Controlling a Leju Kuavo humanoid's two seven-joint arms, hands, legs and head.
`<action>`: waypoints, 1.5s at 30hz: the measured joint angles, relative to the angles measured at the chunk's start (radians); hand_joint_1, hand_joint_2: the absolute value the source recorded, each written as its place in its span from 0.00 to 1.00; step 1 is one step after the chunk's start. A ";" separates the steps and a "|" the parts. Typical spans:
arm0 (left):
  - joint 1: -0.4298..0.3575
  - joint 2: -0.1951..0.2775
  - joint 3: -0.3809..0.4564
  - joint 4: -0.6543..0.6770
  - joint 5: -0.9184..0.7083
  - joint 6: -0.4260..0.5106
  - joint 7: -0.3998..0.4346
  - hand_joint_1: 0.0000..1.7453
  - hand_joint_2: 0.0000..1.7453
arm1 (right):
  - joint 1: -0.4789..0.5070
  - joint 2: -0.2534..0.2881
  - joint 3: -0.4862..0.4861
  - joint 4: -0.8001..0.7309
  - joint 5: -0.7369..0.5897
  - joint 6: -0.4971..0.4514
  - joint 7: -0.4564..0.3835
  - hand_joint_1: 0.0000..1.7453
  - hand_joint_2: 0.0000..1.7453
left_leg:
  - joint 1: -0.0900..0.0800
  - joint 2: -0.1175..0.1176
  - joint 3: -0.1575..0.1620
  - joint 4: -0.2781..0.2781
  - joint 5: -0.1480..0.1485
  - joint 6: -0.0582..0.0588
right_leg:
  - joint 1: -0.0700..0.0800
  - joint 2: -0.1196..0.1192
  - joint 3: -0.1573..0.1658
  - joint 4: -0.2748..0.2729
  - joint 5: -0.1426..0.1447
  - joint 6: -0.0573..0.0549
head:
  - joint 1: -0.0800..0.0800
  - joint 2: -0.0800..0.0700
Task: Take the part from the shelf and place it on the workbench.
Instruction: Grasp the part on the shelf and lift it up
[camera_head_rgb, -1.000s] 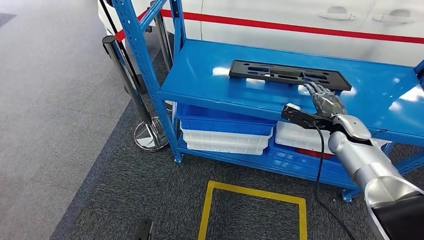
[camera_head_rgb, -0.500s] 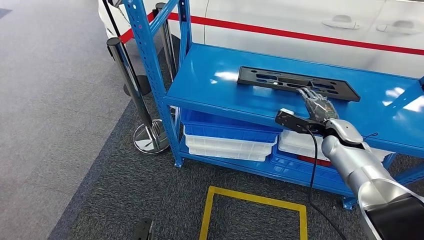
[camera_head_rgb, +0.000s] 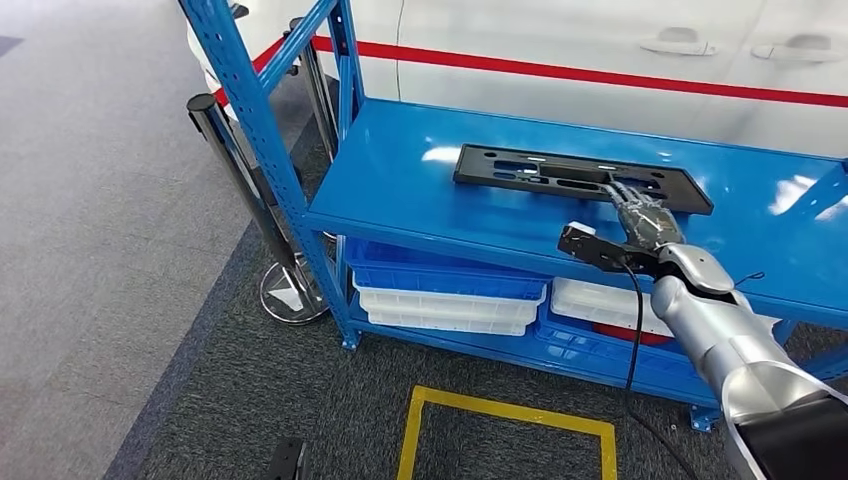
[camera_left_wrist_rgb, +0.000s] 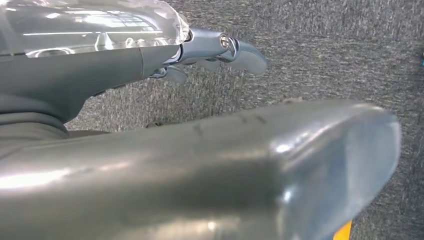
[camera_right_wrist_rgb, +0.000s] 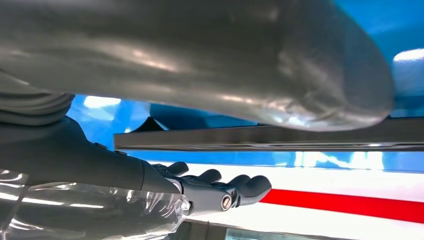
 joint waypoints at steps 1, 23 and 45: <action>0.003 0.000 0.000 0.000 0.000 0.000 0.000 0.00 0.00 | 0.002 0.000 0.001 0.000 0.002 0.000 0.001 0.00 0.00 | 0.001 0.000 -0.031 0.030 0.012 0.000 | 0.000 0.002 0.015 0.000 -0.012 0.000 | 0.000 0.000; 0.009 0.000 -0.001 0.000 0.001 0.003 -0.004 0.00 0.00 | -0.003 0.006 0.015 0.002 -0.018 -0.016 -0.021 0.00 0.50 | -0.003 -0.012 0.185 -0.310 0.096 0.068 | -0.005 0.002 -0.136 0.257 -0.141 0.067 | 0.001 0.000; 0.010 0.001 0.001 0.001 0.040 -0.065 -0.058 0.00 0.00 | 0.017 0.046 0.019 0.008 -0.084 0.169 0.008 0.00 0.00 | -0.005 -0.008 0.022 -0.285 0.227 0.062 | 0.003 0.010 0.075 0.029 -0.105 0.051 | 0.006 0.000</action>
